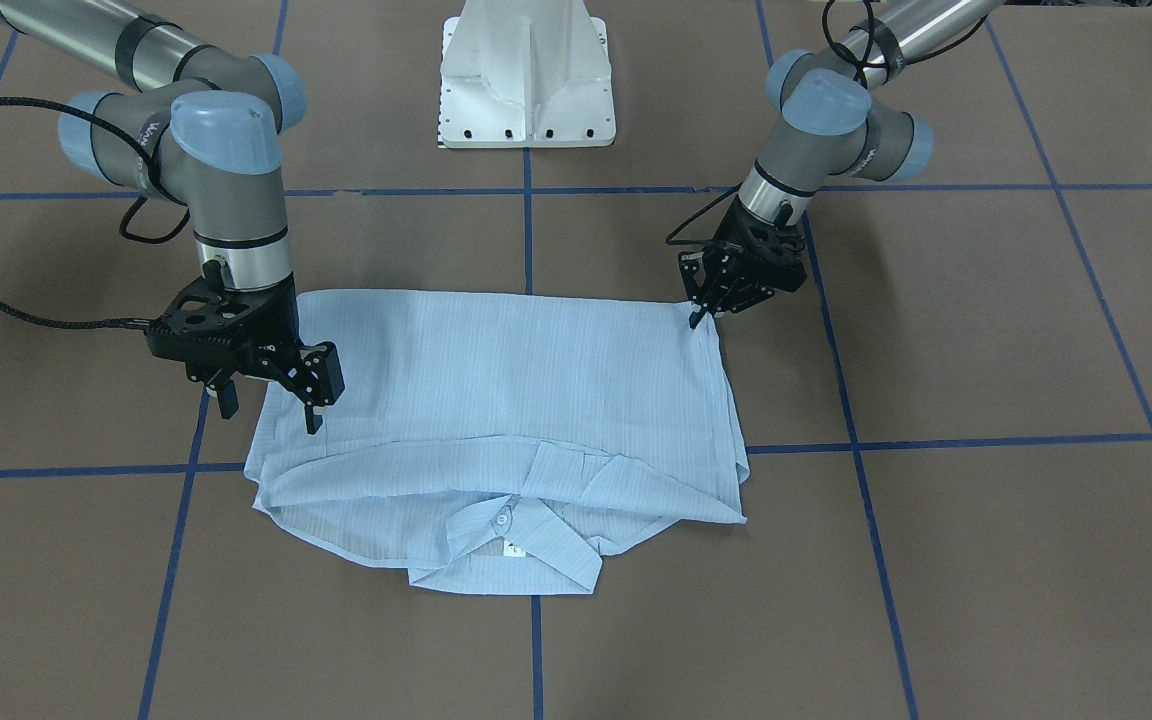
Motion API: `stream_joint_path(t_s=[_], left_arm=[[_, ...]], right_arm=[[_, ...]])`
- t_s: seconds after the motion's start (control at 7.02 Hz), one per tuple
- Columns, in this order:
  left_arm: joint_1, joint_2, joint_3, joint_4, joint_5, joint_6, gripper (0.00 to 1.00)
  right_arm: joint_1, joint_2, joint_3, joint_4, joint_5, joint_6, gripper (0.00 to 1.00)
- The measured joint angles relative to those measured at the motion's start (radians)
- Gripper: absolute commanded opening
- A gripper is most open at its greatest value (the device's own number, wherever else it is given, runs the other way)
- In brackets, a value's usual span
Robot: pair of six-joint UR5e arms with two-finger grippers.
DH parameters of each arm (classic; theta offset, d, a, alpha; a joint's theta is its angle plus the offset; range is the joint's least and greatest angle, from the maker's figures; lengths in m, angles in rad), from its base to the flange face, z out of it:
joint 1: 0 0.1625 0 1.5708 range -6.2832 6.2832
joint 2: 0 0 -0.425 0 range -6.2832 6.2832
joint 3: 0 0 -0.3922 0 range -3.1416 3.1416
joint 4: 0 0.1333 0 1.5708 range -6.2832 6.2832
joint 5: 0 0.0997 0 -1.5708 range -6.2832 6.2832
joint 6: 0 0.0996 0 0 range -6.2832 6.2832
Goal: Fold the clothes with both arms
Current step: 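Grasp the folded shirt side with the left gripper and drag it farther away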
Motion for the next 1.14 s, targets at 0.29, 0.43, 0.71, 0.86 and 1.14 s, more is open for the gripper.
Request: stream_joint_path(t_s=[0.29,0.43,0.71,0.86,1.14], left_arm=[[-0.037,0.0,0.003,0.016,0.011,0.022,0.0],[-0.084,-0.003,0.006,0.043,0.028,0.07,0.0],[-0.211,-0.073,0.073,0.077,0.079,0.192,0.0],[-0.271,-0.153,0.176,0.079,0.09,0.213,0.0],[-0.366,-0.329,0.417,0.067,0.099,0.255,0.0]], right_arm=[[-0.001,0.001,-0.002,0.0,0.0,0.003,1.0],[-0.003,0.002,-0.003,0.0,0.0,0.003,1.0],[-0.008,0.008,-0.002,0.002,0.0,0.006,1.0],[-0.011,0.013,-0.001,0.005,0.0,0.007,1.0],[-0.02,0.034,0.005,0.018,0.0,0.014,1.0]])
